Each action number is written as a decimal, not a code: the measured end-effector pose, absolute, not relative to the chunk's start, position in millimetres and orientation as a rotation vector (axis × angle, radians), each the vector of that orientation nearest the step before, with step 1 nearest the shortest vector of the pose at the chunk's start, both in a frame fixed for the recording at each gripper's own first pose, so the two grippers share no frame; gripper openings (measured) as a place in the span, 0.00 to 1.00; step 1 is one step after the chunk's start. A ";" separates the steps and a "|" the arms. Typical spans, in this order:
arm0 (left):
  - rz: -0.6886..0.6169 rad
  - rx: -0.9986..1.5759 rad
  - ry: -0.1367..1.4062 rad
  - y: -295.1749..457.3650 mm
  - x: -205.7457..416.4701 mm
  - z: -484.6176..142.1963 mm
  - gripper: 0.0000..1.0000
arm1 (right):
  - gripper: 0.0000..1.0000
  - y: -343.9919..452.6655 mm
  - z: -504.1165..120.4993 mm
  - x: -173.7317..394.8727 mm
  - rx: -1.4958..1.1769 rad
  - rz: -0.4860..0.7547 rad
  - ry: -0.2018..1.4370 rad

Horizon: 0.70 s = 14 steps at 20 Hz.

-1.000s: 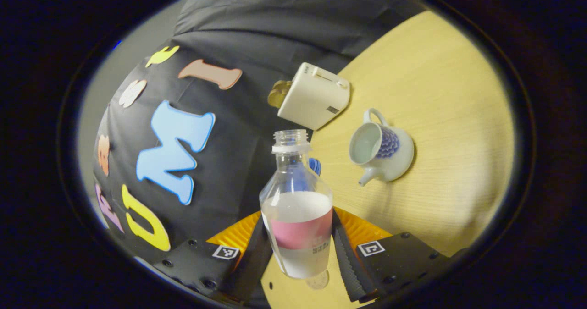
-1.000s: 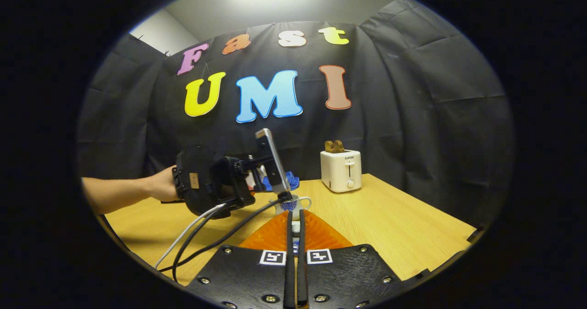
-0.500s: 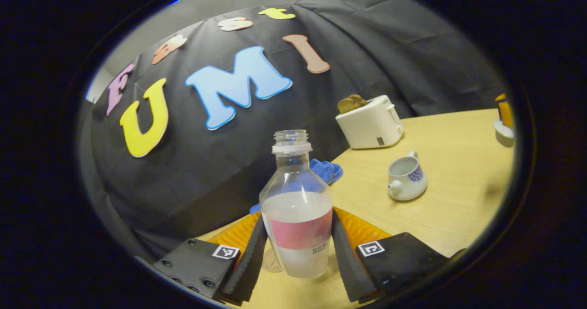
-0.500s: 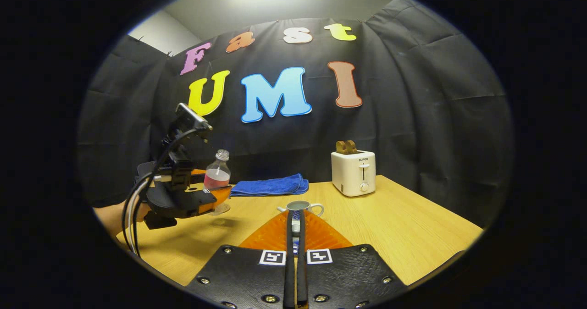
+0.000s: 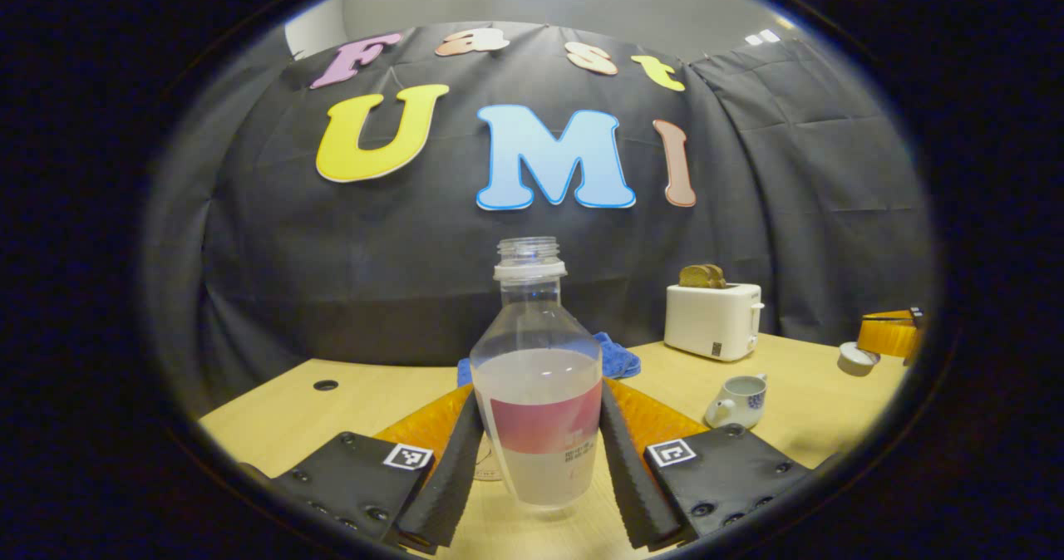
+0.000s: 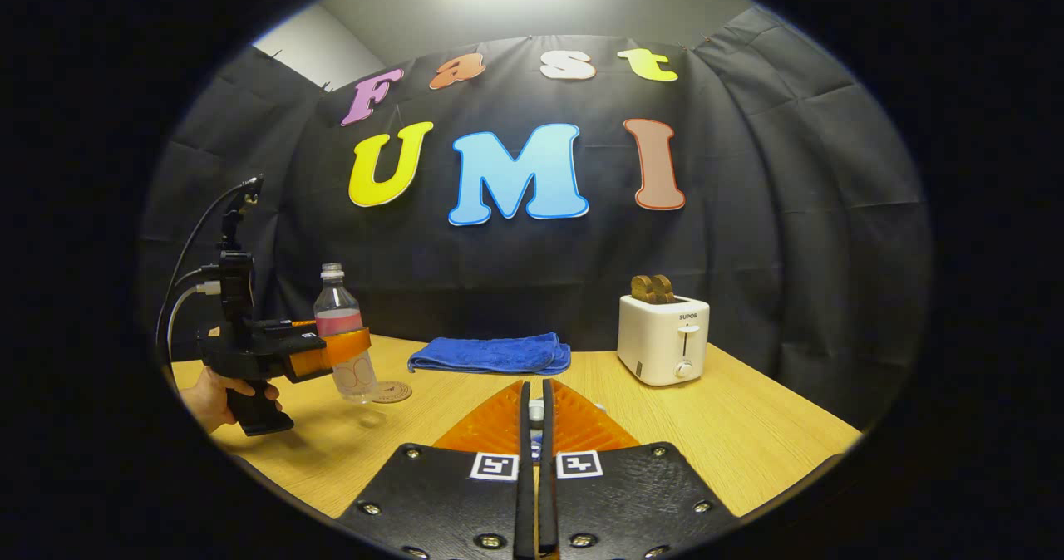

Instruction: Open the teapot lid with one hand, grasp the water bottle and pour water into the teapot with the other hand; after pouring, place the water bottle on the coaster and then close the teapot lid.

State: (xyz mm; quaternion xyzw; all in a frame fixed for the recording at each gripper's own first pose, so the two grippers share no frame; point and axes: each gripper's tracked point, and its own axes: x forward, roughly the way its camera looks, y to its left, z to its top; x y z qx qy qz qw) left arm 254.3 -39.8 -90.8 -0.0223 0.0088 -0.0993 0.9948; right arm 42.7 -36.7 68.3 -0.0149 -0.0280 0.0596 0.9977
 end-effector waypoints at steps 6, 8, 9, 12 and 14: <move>-0.162 -0.075 0.052 -23.7 278.8 -124.3 0.85 | 0.02 -35.9 58.8 54.9 -0.008 0.126 -0.033; -0.167 -0.045 0.057 -33.2 285.4 -128.7 0.85 | 0.02 -37.2 54.8 60.9 -0.017 0.129 -0.021; -0.163 -0.026 0.059 -36.6 287.7 -132.0 0.85 | 0.02 -37.1 53.3 64.9 -0.018 0.130 -0.015; -0.149 0.000 0.051 -41.7 295.8 -134.0 0.85 | 0.02 -41.4 45.6 73.3 -0.051 0.117 -0.005; -0.152 0.004 0.042 -43.2 298.1 -134.5 0.85 | 0.02 -42.6 41.2 74.9 -0.045 0.116 0.001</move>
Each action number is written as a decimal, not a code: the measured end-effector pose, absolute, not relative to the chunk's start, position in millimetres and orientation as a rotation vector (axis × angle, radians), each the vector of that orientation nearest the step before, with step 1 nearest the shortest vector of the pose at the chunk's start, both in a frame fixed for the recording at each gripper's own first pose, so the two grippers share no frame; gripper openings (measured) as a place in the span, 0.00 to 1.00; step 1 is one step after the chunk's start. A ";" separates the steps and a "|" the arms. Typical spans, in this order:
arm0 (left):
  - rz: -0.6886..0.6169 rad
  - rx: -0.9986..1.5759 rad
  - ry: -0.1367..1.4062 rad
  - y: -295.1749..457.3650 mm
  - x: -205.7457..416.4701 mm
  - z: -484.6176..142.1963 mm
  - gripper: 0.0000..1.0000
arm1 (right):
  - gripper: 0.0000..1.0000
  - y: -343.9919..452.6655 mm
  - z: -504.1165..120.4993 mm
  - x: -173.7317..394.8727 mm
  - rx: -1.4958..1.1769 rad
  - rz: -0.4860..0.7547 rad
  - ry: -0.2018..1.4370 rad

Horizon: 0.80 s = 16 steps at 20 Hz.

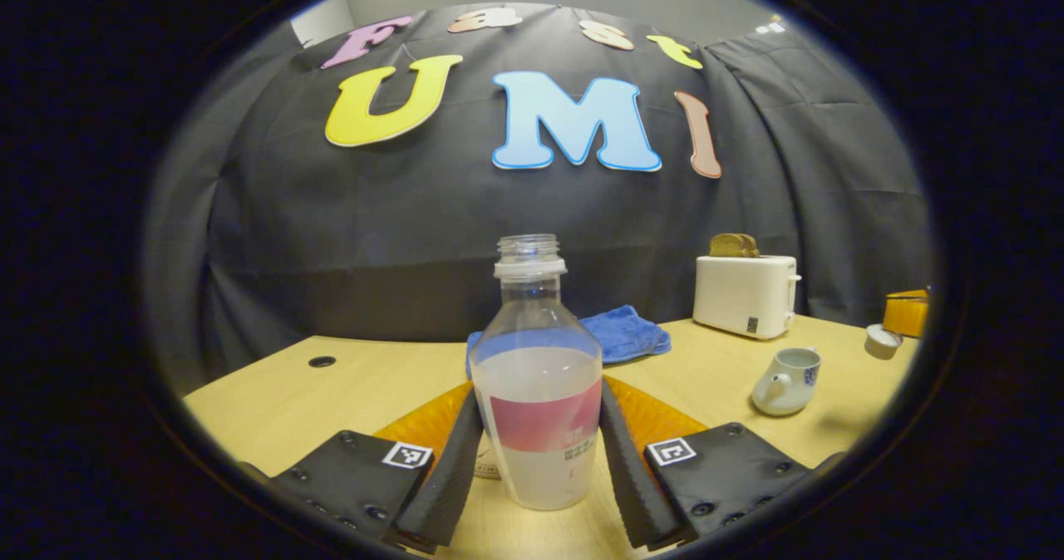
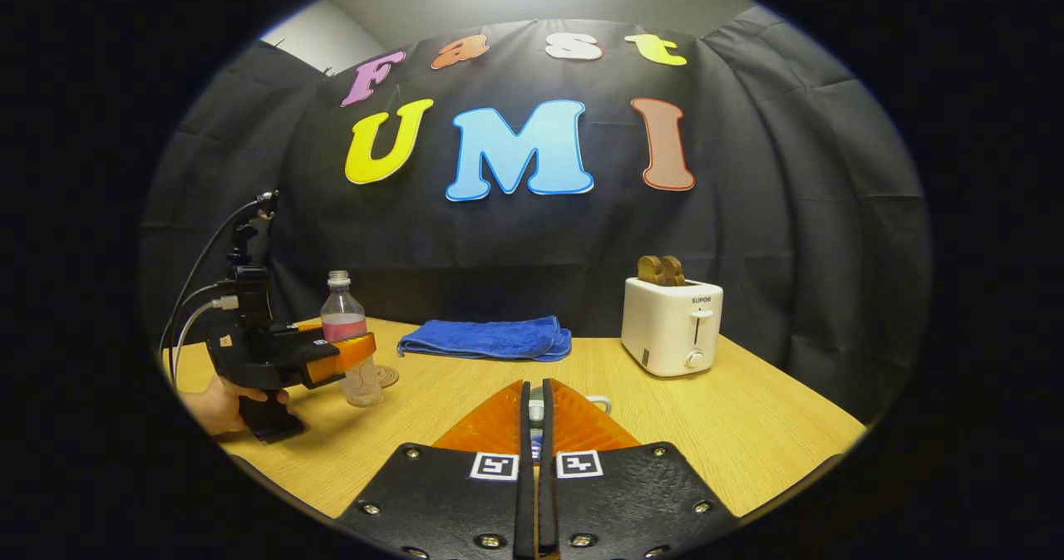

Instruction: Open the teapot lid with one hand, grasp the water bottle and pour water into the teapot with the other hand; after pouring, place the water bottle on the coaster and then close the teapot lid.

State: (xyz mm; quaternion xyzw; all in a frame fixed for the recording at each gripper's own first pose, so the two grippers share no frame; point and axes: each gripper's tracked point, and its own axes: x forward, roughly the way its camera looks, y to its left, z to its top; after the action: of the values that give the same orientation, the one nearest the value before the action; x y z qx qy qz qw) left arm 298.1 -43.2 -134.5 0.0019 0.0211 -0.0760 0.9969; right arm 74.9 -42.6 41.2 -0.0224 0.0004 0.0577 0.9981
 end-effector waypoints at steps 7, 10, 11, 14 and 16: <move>-0.136 0.031 0.033 -42.5 295.4 -135.4 0.90 | 0.02 -38.5 35.3 94.8 -0.044 0.121 0.014; -0.107 0.074 0.021 -37.8 291.5 -131.8 1.00 | 0.02 -32.7 39.4 106.4 -0.078 0.123 -0.002; -0.103 0.072 0.016 -38.6 289.5 -129.1 1.00 | 0.02 -31.6 42.1 112.0 -0.095 0.117 -0.012; -0.096 0.058 -0.002 -32.6 284.0 -120.2 1.00 | 0.02 -29.8 44.6 131.1 -0.121 0.106 -0.025; -0.088 0.054 -0.015 -30.5 280.5 -116.0 1.00 | 0.02 -35.0 45.6 145.2 -0.134 0.078 -0.030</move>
State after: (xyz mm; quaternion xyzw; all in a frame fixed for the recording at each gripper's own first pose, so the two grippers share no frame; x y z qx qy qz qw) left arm 280.5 -30.5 -116.0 0.0271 -0.0072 -0.0440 0.9986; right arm 145.2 -35.0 45.6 -0.0667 -0.0152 0.0389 0.9969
